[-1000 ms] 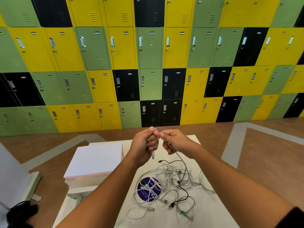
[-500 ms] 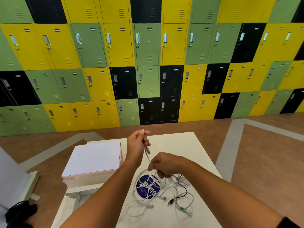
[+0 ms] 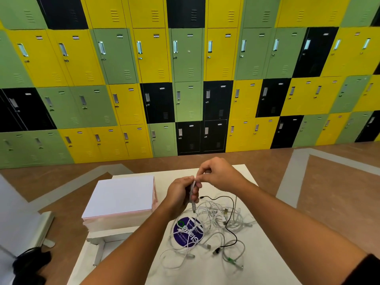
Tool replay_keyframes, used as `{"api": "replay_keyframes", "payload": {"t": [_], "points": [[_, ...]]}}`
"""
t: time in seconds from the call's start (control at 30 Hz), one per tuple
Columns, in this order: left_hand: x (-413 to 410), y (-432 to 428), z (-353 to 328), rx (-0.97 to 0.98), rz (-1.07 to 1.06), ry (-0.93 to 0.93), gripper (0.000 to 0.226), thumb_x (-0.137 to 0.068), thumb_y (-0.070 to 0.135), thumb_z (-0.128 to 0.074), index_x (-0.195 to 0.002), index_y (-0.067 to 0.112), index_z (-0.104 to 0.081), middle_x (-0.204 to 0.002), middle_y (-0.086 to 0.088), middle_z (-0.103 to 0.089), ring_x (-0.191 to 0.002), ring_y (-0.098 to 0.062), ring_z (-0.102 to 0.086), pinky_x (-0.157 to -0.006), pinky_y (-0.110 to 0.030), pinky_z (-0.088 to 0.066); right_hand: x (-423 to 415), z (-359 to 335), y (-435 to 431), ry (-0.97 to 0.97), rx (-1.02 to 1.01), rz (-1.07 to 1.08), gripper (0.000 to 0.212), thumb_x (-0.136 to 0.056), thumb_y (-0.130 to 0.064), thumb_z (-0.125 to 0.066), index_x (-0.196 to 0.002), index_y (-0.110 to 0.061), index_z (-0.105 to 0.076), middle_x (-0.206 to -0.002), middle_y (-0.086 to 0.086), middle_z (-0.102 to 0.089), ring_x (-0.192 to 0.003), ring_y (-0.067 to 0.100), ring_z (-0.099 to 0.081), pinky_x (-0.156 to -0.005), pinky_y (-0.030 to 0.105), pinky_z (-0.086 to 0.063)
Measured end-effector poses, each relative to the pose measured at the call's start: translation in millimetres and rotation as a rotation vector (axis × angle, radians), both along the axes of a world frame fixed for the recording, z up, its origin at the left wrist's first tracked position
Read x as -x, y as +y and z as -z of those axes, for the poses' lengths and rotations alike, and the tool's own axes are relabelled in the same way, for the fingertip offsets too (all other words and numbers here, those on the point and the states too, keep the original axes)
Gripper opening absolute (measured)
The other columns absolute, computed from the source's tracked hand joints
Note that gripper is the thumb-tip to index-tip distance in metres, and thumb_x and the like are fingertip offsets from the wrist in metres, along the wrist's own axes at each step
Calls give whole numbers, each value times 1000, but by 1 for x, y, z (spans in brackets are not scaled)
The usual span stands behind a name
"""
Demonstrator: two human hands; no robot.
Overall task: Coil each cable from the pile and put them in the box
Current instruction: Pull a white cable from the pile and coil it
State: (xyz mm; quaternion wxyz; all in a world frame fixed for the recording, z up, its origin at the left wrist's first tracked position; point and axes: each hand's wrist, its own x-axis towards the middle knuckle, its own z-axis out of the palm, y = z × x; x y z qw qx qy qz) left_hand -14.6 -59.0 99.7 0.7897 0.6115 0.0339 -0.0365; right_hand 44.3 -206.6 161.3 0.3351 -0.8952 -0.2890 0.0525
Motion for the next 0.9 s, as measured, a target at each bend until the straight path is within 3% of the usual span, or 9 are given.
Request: {"api": "replay_keyframes", "payload": {"t": [0.1,0.2,0.43,0.6,0.8,0.9], "points": [[-1,-3,-8,146,45,36,34,-105,12,-29,-83,5,-55,-56,3,-35,-46,-9,-29,-45,-22,-32,-5,6,-2,73,-178,42,9,-85,-22,-79,-81,-14,-75,-60,-2,-55,-55,9,-43,-55,29,-37],[2,0,-10,195,76,57,33,-105,12,-32,-82,6,-54,-56,5,-32,-44,-6,-27,-44,-19,-30,-6,9,-6,131,-212,5,9,-87,-22,-77,-83,-14,-76,-65,6,-63,-60,12,-52,-60,33,-44],[4,1,-4,70,87,-3,36,-106,18,-41,-86,4,-67,-62,-2,-48,-53,-12,-44,-55,-25,-44,-8,7,-13,196,-201,-44,12,-88,-21,-75,-80,-14,-74,-64,0,-60,-61,9,-51,-62,31,-44],[4,0,-9,101,106,34,38,-107,17,-38,-81,4,-62,-56,4,-31,-46,-6,-25,-44,-18,-24,-7,9,-15,217,-227,-66,12,-90,-20,-73,-81,-11,-74,-60,-1,-56,-59,10,-48,-60,31,-42],[-2,-12,-22,198,3,42,38,-107,17,-34,-77,6,-55,-54,6,-26,-42,-4,-21,-39,-16,-21,-11,4,-10,210,-343,-41,13,-93,-14,-68,-85,-5,-72,-63,6,-55,-60,14,-45,-57,29,-37],[-5,-13,-24,215,-57,1,38,-108,18,-37,-78,5,-56,-54,5,-24,-42,-4,-20,-40,-17,-18,-8,9,-9,199,-443,-22,15,-97,-13,-63,-90,-5,-74,-62,4,-60,-56,8,-49,-54,22,-41]]}}
